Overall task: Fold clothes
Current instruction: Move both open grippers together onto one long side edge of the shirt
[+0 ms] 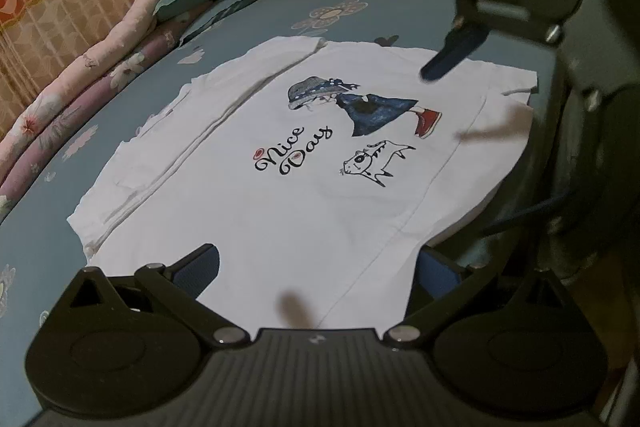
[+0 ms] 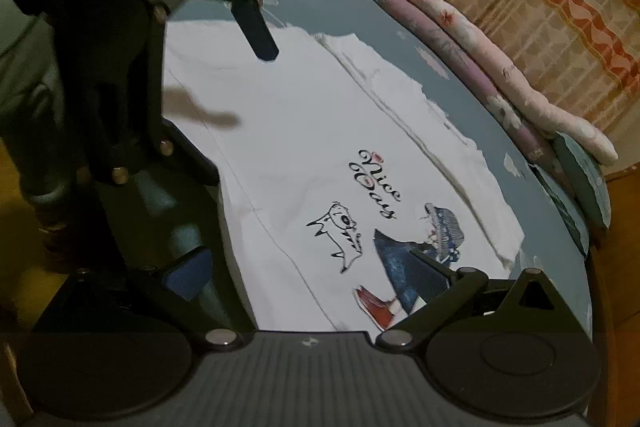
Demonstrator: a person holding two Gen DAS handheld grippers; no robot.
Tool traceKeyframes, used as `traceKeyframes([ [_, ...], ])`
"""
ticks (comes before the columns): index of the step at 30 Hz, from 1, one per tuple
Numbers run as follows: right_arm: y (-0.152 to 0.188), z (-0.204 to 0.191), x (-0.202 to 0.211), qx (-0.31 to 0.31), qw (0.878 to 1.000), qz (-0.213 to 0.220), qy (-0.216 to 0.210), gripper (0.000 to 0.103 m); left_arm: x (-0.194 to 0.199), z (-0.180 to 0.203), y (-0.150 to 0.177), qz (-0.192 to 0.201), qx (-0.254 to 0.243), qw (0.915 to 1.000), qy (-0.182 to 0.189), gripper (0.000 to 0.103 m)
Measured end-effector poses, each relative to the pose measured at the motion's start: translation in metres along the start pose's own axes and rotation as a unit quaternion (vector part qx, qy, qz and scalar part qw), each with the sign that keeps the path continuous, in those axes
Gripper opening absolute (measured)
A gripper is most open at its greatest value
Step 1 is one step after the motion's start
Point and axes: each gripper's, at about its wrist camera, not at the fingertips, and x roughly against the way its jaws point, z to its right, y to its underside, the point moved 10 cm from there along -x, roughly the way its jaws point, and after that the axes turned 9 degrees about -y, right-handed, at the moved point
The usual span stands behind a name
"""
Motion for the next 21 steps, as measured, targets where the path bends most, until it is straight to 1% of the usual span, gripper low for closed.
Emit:
traceKeyframes([
  [1, 0.000, -0.001, -0.006, -0.002, 1.000, -0.004, 0.005, 0.103, 0.000, 0.000, 0.001, 0.000, 0.001, 1.0000, 0.001, 0.102],
  [4, -0.003, -0.004, -0.009, 0.000, 1.000, 0.009, 0.020, 0.103, 0.003, 0.000, 0.003, 0.000, 0.002, 1.0000, 0.003, 0.102],
  [6, -0.003, -0.003, -0.009, 0.012, 0.999, 0.007, 0.045, 0.103, 0.004, 0.000, 0.004, 0.001, 0.001, 1.0000, 0.004, 0.102],
  [8, -0.002, -0.002, -0.008, 0.038, 0.997, 0.004, 0.073, 0.103, 0.006, 0.001, 0.004, 0.003, 0.003, 1.0000, 0.006, 0.102],
  [9, -0.001, -0.002, -0.007, 0.047, 0.996, 0.003, 0.077, 0.103, 0.008, 0.003, 0.004, 0.005, 0.004, 0.9999, 0.010, 0.102],
  [13, 0.006, 0.004, -0.002, 0.049, 0.995, 0.001, 0.085, 0.103, 0.013, 0.010, 0.001, 0.016, 0.001, 0.9996, 0.023, 0.102],
  [17, 0.006, 0.011, 0.002, 0.033, 0.995, 0.007, 0.091, 0.103, 0.008, 0.025, -0.001, 0.020, -0.026, 0.9992, 0.023, 0.102],
  [19, 0.003, 0.014, 0.005, 0.032, 0.995, 0.012, 0.098, 0.103, 0.007, 0.033, -0.003, 0.027, -0.045, 0.9985, 0.018, 0.102],
  [21, 0.000, 0.015, 0.008, 0.036, 0.994, 0.016, 0.104, 0.103, 0.004, 0.036, -0.006, 0.033, -0.063, 0.9974, -0.008, 0.102],
])
